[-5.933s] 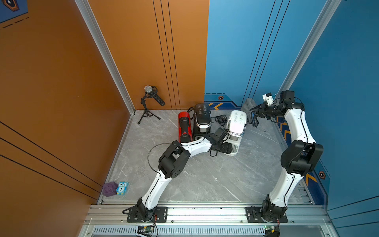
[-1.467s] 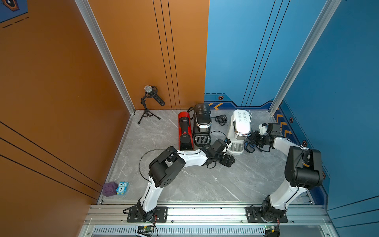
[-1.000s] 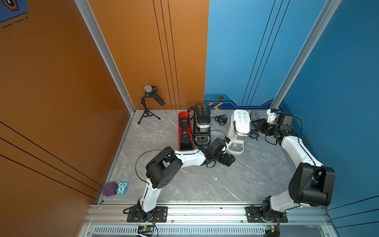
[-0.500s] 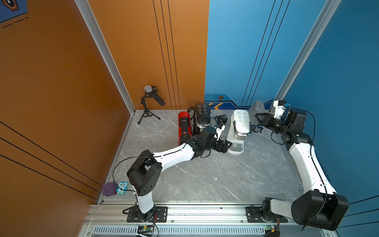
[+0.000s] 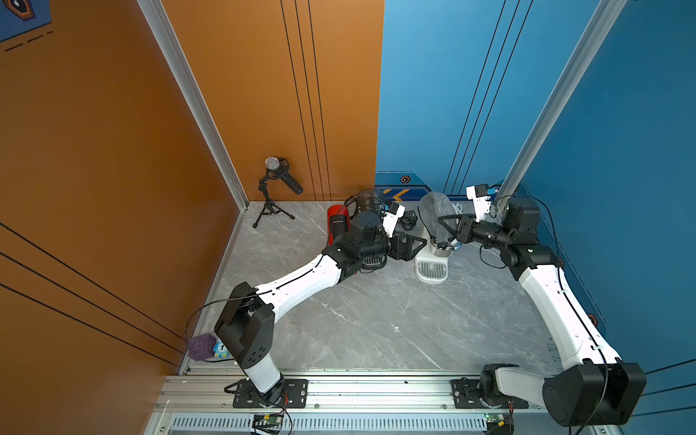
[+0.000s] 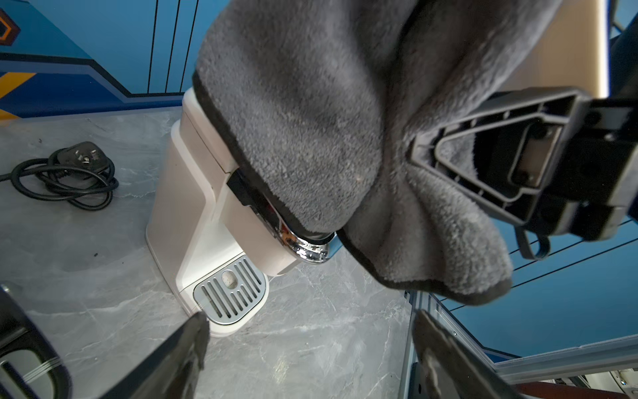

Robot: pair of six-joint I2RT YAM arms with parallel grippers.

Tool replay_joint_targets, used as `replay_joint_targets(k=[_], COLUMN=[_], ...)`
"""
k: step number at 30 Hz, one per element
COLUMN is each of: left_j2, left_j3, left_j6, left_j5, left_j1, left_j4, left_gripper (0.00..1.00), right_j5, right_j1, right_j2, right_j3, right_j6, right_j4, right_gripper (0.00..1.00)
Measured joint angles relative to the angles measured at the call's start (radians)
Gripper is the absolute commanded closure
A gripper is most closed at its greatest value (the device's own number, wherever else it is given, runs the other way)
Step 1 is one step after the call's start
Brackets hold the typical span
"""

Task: Wipe the surface of a coffee machine
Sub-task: Adjust the cleaning item.

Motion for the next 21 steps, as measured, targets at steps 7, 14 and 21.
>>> replay_joint_targets(k=[7, 14, 21], left_j2=[-0.039, -0.036, 0.035], left_j3=[0.034, 0.089, 0.186], left_j6=[-0.03, -0.076, -0.138], left_j5=[-0.034, -0.092, -0.1], left_j1=[0.007, 0.006, 0.0], left_j4=[0.037, 0.042, 0.051], left_gripper=[0.06, 0.05, 0.05], right_j5=[0.187, 0.348, 0.406], right_j1=[0.138, 0.187, 0.216], right_j2=[-0.068, -0.108, -0.124], right_j3=[-0.034, -0.072, -0.085], right_j6=[-0.119, -0.175, -0.198], right_j4=[-0.031, -0.037, -0.034], right_gripper=[0.81, 0.81, 0.81])
